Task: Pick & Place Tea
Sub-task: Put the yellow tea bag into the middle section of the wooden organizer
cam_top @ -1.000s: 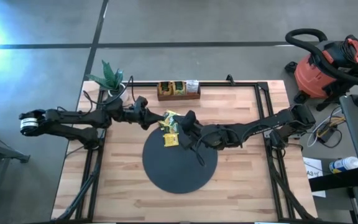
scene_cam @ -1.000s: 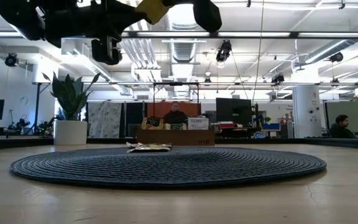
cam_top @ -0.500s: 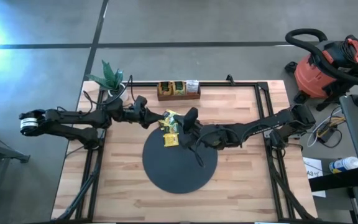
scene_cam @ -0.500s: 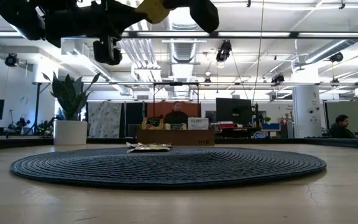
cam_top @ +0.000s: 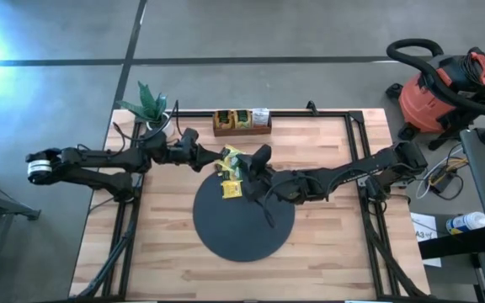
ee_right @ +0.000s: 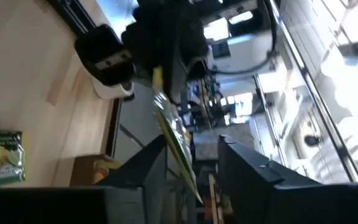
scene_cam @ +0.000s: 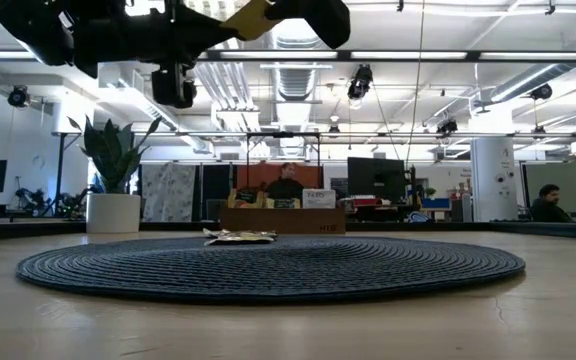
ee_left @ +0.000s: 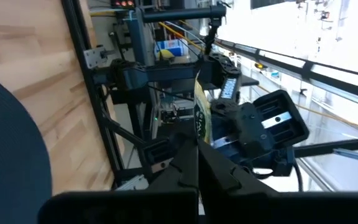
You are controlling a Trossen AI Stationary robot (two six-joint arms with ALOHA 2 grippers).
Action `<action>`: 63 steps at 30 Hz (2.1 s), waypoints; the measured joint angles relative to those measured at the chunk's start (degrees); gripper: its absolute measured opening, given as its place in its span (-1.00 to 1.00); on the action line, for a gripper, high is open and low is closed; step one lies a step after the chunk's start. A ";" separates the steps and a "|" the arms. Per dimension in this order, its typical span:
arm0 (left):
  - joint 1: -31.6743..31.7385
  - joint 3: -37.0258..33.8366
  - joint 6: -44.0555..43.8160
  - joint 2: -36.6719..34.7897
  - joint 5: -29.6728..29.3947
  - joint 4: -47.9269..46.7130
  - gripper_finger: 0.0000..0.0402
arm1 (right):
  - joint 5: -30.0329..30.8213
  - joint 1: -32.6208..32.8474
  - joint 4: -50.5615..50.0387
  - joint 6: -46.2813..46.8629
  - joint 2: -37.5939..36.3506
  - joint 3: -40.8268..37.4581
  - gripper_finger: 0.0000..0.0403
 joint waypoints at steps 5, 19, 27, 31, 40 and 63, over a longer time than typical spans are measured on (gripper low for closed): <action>1.14 0.00 2.35 0.00 0.14 -1.64 -1.00 | 5.68 0.62 -1.69 5.79 -0.22 0.00 -0.13; 3.19 0.78 17.13 -1.22 1.54 -10.80 -1.00 | -4.27 -1.10 -52.26 85.88 -6.03 0.00 -0.18; -0.66 21.68 49.87 2.02 0.84 -56.22 -1.00 | -23.02 -6.82 -48.02 86.84 -8.52 1.12 -0.25; -4.34 31.44 65.51 5.27 -7.83 -74.23 -1.00 | -25.73 -10.74 -47.47 86.48 -8.64 2.49 -0.29; -13.23 38.75 86.89 11.30 -19.70 -79.27 -1.00 | -33.83 -13.35 -46.00 67.92 -8.55 6.03 -0.37; -9.98 51.36 97.96 23.87 -24.70 -81.22 -1.00 | -39.52 -13.95 -47.68 66.58 -8.52 8.44 -0.65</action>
